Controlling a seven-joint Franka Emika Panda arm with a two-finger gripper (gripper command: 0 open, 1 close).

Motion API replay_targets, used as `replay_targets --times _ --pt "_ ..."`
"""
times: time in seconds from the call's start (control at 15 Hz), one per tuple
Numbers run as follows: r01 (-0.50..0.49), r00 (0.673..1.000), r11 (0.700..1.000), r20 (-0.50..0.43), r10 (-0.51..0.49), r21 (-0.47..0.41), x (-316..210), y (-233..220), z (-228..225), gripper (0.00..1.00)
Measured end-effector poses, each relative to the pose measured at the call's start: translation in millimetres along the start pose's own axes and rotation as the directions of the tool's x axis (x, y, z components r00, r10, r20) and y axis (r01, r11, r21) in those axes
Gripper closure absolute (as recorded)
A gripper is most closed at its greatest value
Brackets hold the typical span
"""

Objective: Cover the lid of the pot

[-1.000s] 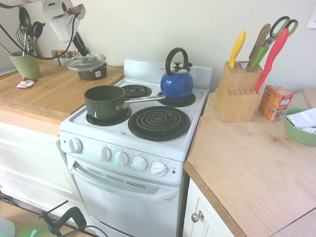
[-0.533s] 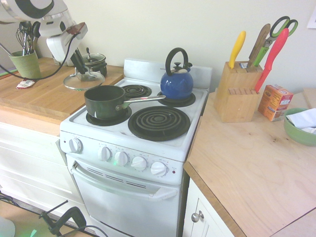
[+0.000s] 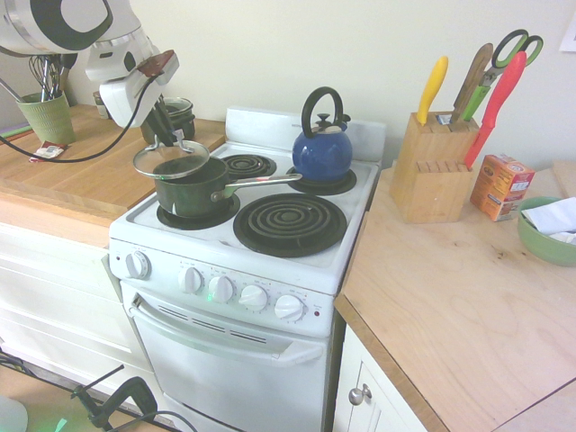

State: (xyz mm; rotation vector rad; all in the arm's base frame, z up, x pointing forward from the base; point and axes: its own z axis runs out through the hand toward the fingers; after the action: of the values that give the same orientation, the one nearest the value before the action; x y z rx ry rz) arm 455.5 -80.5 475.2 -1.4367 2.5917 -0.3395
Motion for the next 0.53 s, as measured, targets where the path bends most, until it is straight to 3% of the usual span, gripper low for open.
replay_targets --times 0.53 --pt "0.023 1.000 0.999 -0.007 -0.023 -0.024 -3.1 -39.1 36.1 1.00"
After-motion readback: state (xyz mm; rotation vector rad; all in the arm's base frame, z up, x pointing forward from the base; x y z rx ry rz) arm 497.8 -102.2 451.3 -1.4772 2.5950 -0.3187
